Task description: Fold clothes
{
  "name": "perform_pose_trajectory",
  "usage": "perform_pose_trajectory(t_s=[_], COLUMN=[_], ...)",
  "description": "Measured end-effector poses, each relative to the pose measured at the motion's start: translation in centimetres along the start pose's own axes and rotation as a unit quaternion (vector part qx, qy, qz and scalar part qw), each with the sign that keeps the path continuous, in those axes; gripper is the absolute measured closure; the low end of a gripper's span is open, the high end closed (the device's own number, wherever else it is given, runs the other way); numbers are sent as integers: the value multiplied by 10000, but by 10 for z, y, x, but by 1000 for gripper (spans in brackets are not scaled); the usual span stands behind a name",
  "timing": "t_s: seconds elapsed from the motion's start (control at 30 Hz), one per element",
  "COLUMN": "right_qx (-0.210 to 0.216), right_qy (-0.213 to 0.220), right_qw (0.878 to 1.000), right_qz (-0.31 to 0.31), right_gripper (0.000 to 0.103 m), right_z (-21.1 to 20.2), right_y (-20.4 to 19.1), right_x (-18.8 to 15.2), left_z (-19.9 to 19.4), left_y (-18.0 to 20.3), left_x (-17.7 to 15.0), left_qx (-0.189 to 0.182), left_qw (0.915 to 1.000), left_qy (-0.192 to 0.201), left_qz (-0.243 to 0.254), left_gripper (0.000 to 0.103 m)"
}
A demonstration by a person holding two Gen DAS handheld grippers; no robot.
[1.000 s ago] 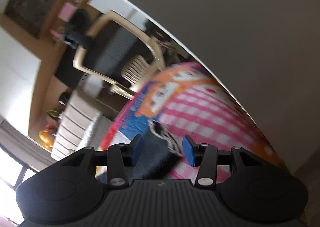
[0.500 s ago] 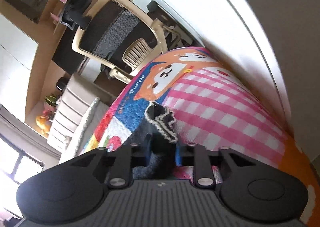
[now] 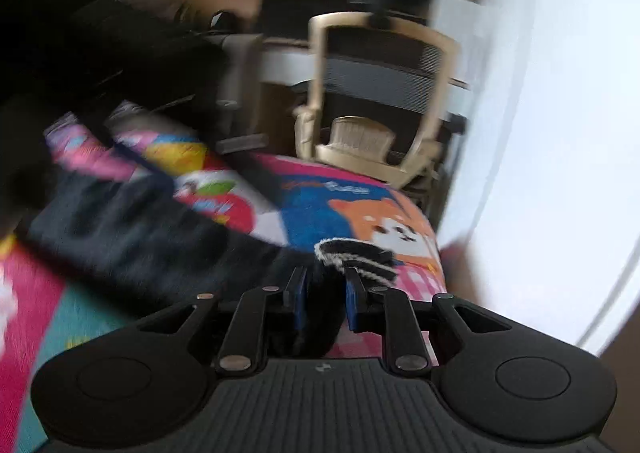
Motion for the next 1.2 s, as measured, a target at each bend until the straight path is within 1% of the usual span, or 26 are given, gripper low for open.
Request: perform_pose_trajectory(t_s=[0.1, 0.17, 0.2, 0.27, 0.37, 0.4, 0.43, 0.47, 0.53, 0.57, 0.63, 0.67, 0.73, 0.77, 0.8, 0.87, 0.9, 0.97, 1.03, 1.1, 1.17, 1.2], right_qx=[144, 244, 296, 316, 344, 353, 362, 364, 377, 402, 534, 623, 886, 1068, 1186, 1383, 1414, 1399, 1400, 1425, 1289, 1238], right_qy=[-50, -49, -57, -60, -66, -68, -70, -68, -63, -46, 16, 38, 93, 112, 117, 107, 106, 136, 143, 108, 15, 5], right_qw=[9989, 9975, 9967, 9967, 9968, 9968, 9968, 9971, 9974, 9977, 9980, 9979, 9953, 9913, 9867, 9732, 9659, 9452, 9172, 8872, 8736, 8729], right_qz=[-449, -657, -755, -741, -718, -711, -703, -671, -603, -545, -330, -146, 386, 760, 1108, 1833, 2166, 2946, 3728, 4386, 4692, 4719], right_gripper=[84, 84, 84, 84, 84, 84, 84, 84, 84, 84, 83, 83, 78, 73, 70, 69, 68, 68, 68, 68, 68, 68], right_z=[1, 0, 0, 0, -1, -2, -2, -3, -7, -10, -19, -25, -37, -43, -46, -51, -51, -49, -42, -26, -10, 2], right_y=[-11, -17, -20, -19, -18, -17, -17, -15, -11, -8, -1, 5, 19, 29, 38, 57, 66, 84, 101, 105, 104, 98], right_x=[0, 0, 0, -1, -2, -2, -3, -3, -4, -5, -5, -5, -4, -4, -5, -9, -12, -22, -31, -41, -44, -49], left_z=[19, 31, 38, 51, 68, 75, 82, 89, 93, 92, 84, 79, 69, 66, 64, 62, 62, 61, 64, 64, 62, 62], left_y=[27, 44, 51, 66, 82, 87, 88, 89, 86, 84, 82, 80, 71, 65, 58, 42, 34, 21, 11, 2, -2, -4], left_x=[21, 28, 30, 29, 23, 22, 20, 19, 17, 15, 13, 11, 10, 9, 9, 8, 7, 4, -1, -5, -5, -5], left_qx=[238, 375, 369, 383, 715, 840, 968, 1048, 904, 830, 734, 678, 678, 696, 715, 747, 760, 818, 889, 832, 747, 718], left_qw=[9980, 9946, 9931, 9890, 9795, 9757, 9724, 9700, 9726, 9739, 9750, 9763, 9783, 9792, 9807, 9840, 9855, 9872, 9873, 9892, 9913, 9920], left_qy=[-78, -136, -206, -325, -302, -307, -357, -430, -556, -558, -455, -407, -335, -313, -322, -372, -398, -461, -538, -493, -472, -466], left_qz=[580, 957, 1096, 1390, 1860, 1998, 2094, 2153, 2066, 2036, 2049, 2014, 1931, 1880, 1792, 1572, 1465, 1292, 1203, 1102, 973, 928], left_gripper=[0, 1, 1, 1, 3, 10, 41, 53, 64, 67, 81, 81, 83, 83, 83, 83, 83, 82, 82, 81, 81, 81])
Point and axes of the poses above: each gripper's, at about its wrist camera, not at the fingertips, and z roughly the way its jaws point, y to its right, x to its top, the point moved 1 cm from there along z, roughly the way its jaws point, and after that the axes turned 7 degrees about x, right-handed, at the moved point
